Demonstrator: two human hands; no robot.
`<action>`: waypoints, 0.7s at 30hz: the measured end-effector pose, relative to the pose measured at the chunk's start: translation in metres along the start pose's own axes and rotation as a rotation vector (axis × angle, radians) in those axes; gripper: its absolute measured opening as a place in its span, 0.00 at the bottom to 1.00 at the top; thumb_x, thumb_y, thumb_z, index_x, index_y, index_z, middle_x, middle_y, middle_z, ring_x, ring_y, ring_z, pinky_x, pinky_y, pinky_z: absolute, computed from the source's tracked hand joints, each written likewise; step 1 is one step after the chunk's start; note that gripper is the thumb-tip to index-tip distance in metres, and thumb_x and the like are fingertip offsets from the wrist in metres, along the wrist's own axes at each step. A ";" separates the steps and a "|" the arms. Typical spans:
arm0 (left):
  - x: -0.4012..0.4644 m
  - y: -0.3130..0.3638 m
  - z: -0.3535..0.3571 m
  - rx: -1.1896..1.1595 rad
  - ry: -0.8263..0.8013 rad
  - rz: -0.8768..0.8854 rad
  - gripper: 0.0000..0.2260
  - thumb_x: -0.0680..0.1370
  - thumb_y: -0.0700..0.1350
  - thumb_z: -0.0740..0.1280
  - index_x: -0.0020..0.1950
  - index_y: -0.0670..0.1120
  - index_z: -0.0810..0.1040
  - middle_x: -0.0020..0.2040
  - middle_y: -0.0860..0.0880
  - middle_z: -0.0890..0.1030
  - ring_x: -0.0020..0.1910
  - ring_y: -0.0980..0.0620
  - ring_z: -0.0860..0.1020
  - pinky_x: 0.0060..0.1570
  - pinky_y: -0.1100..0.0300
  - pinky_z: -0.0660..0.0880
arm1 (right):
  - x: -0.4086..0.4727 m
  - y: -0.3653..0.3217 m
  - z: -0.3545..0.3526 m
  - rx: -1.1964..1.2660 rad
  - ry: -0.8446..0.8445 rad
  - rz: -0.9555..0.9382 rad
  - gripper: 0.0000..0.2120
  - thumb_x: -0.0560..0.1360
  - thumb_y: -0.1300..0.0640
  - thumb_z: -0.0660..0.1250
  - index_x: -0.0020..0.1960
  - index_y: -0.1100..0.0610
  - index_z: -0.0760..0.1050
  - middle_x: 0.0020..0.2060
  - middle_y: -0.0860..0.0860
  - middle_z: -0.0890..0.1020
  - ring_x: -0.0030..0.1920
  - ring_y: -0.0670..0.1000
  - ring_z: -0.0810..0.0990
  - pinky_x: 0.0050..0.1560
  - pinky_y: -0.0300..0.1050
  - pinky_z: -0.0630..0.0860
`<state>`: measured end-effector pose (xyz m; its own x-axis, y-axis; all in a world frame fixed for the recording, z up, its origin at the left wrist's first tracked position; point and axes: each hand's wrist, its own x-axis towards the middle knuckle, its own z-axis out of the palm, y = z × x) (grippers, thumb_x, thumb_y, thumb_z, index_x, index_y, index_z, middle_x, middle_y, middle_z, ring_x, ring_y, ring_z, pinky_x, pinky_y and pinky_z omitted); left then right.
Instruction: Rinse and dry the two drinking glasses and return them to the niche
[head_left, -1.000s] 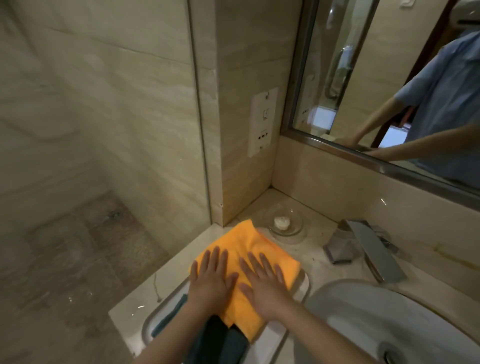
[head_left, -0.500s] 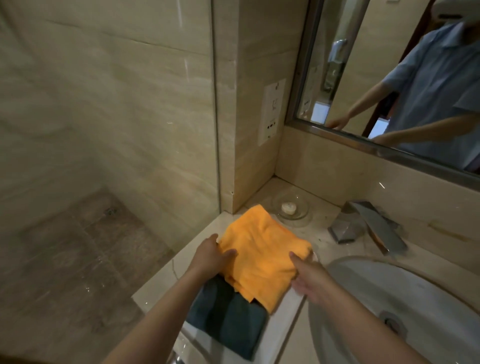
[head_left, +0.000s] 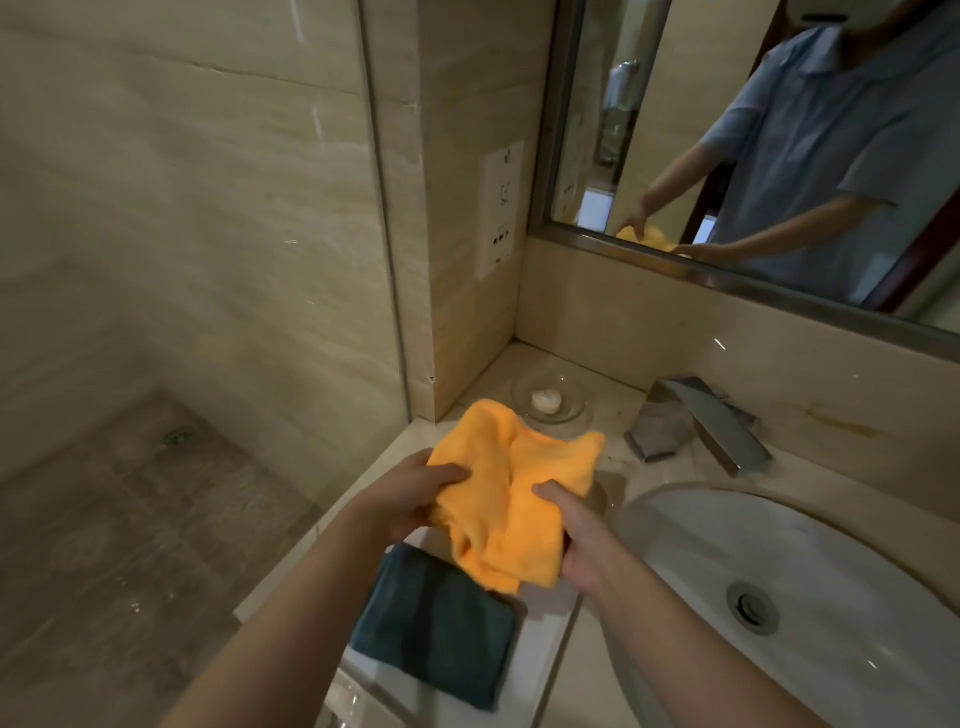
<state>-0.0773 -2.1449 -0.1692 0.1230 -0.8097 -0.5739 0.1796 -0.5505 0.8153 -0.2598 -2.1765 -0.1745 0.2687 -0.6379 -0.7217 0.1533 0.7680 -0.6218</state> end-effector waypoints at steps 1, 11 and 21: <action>0.000 -0.002 0.000 -0.131 -0.056 0.025 0.18 0.76 0.43 0.65 0.66 0.46 0.67 0.58 0.45 0.75 0.56 0.44 0.75 0.55 0.48 0.76 | -0.001 -0.006 -0.004 0.032 0.009 -0.002 0.22 0.74 0.57 0.68 0.66 0.55 0.68 0.55 0.59 0.76 0.52 0.59 0.75 0.51 0.57 0.73; -0.001 -0.025 0.013 0.767 0.562 0.222 0.32 0.76 0.49 0.66 0.75 0.44 0.54 0.73 0.41 0.60 0.70 0.42 0.62 0.66 0.50 0.64 | 0.003 0.003 -0.026 -0.869 0.427 -0.564 0.40 0.73 0.55 0.70 0.75 0.57 0.49 0.74 0.56 0.57 0.72 0.57 0.61 0.67 0.50 0.64; 0.005 -0.066 0.035 1.332 0.174 0.265 0.27 0.80 0.58 0.46 0.76 0.50 0.45 0.78 0.50 0.44 0.76 0.51 0.42 0.74 0.49 0.45 | 0.028 0.038 -0.006 -1.819 0.058 -0.525 0.32 0.75 0.35 0.36 0.77 0.46 0.43 0.77 0.45 0.42 0.76 0.50 0.37 0.73 0.55 0.37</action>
